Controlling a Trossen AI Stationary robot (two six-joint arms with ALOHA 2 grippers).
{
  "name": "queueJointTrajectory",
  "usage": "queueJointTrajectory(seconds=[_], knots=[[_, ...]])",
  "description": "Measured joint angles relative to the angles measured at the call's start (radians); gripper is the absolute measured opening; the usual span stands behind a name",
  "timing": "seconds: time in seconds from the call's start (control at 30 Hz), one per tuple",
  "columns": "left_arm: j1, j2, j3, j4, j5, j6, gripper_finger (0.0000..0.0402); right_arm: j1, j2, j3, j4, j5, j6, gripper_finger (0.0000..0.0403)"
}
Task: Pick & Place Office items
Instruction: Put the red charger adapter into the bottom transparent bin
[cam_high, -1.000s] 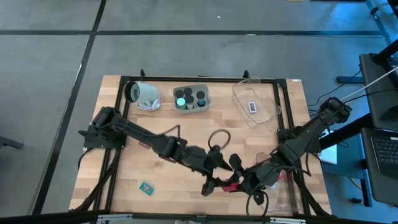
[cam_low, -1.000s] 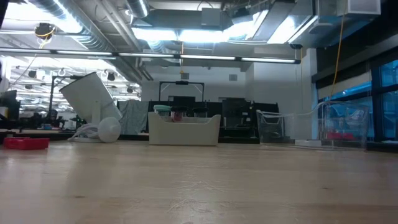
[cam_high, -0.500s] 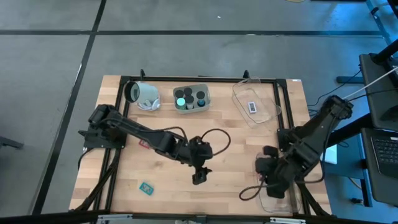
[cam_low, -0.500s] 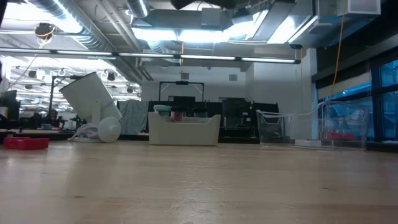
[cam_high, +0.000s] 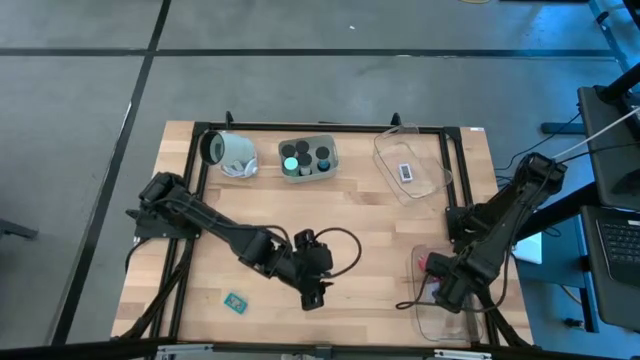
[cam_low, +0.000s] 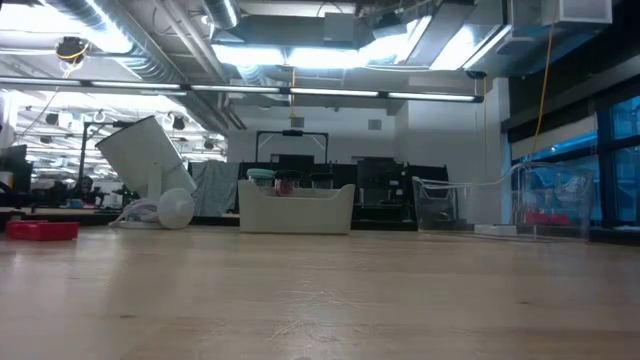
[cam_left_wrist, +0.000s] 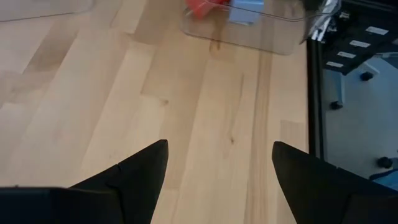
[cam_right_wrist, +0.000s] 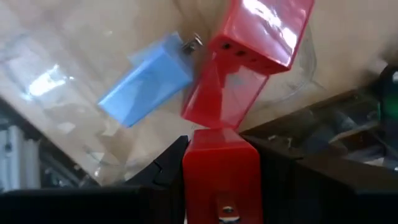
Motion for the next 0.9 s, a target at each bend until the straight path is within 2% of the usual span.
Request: queueJointTrajectory(seconds=[0.2, 0.3, 0.47, 0.57, 0.67, 0.9], knots=[[-0.034, -0.001, 0.0, 0.0, -0.039, -0.028, 0.0285, -0.004, 0.0, -0.043, 0.03, -0.003, 0.016, 0.0122], [-0.046, -0.001, 0.0, -0.004, -0.027, -0.056, 0.0285, -0.004, 0.0, -0.051, 0.031, 0.035, 0.037, 0.0122], [-0.059, -0.001, 0.0, -0.004, 0.036, -0.064, 0.0285, -0.004, 0.0, -0.051, 0.037, 0.08, 0.065, 0.0122], [-0.06, -0.002, 0.0, -0.016, 0.129, -0.12, 0.0285, -0.004, 0.0, -0.051, 0.037, 0.096, 0.079, 0.0123], [-0.065, -0.002, 0.0, -0.061, 0.182, -0.199, 0.0285, -0.004, 0.0, -0.051, 0.037, 0.105, 0.083, 0.0148], [-0.108, -0.002, 0.0, -0.283, 0.196, -0.384, 0.0285, -0.004, 0.0, -0.051, 0.04, 0.108, 0.09, 0.0209]])
